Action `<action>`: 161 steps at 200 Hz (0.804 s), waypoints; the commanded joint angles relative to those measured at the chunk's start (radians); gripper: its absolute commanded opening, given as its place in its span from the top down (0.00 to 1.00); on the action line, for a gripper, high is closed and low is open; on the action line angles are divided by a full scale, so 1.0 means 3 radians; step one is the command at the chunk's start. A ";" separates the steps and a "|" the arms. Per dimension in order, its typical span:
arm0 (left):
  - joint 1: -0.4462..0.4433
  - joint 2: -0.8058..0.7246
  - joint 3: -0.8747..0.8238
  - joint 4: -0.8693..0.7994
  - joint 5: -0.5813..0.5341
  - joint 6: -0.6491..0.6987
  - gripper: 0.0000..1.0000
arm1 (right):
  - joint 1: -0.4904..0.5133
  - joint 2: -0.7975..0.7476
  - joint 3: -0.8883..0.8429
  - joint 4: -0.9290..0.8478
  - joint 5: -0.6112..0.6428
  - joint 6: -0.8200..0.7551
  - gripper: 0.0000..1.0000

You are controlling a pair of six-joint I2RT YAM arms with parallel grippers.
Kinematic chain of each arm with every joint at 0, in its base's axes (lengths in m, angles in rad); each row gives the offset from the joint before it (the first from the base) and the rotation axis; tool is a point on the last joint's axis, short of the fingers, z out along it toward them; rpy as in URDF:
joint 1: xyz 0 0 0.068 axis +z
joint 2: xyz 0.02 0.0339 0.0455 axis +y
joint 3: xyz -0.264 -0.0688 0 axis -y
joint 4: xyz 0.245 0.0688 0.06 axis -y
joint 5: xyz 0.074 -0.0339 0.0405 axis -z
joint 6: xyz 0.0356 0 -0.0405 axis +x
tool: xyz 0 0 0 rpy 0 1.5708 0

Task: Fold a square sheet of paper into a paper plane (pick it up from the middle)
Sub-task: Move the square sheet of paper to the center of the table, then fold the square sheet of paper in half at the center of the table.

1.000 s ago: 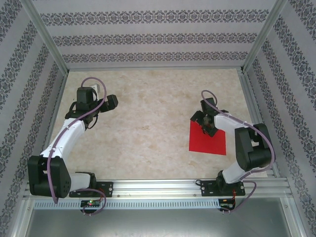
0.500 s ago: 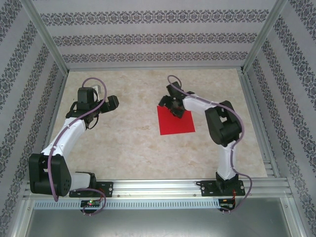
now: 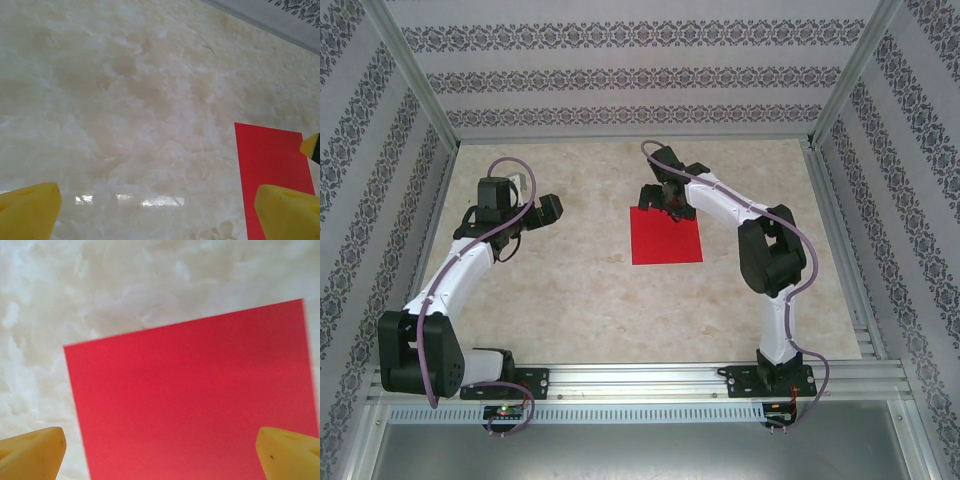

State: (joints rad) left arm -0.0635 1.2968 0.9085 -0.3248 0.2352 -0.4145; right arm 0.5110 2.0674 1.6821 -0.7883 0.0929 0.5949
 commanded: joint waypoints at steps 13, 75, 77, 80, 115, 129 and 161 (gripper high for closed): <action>0.0038 0.0026 0.0021 -0.0047 0.0066 -0.0058 0.00 | 0.0081 0.0190 0.0271 -0.0539 0.0169 -0.0609 0.02; 0.0038 0.0106 0.0045 -0.0083 0.0083 -0.0048 0.00 | 0.0164 0.0521 0.0527 -0.0650 0.0010 -0.0626 0.02; 0.0038 0.0112 0.0051 -0.0087 0.0083 -0.0046 0.00 | 0.0167 0.0522 0.0524 -0.0650 0.0008 -0.0624 0.02; 0.0038 0.0115 0.0050 -0.0087 0.0083 -0.0045 0.00 | 0.0165 0.0530 0.0520 -0.0650 0.0005 -0.0623 0.02; 0.0038 0.0142 0.0050 -0.0088 0.0085 -0.0042 0.00 | 0.0160 0.0603 0.0478 -0.0637 -0.0032 -0.0591 0.02; 0.0038 0.0146 0.0050 -0.0091 0.0081 -0.0041 0.00 | 0.0144 0.0625 0.0421 -0.0618 -0.0064 -0.0572 0.02; 0.0038 0.0156 0.0050 -0.0098 0.0072 -0.0039 0.00 | 0.0055 0.0624 0.0172 -0.0472 -0.0176 -0.0474 0.02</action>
State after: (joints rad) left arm -0.0635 1.3338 0.9085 -0.3374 0.2501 -0.4210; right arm 0.5484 2.2391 1.7851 -0.9565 0.0753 0.4271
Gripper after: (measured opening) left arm 0.999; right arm 0.981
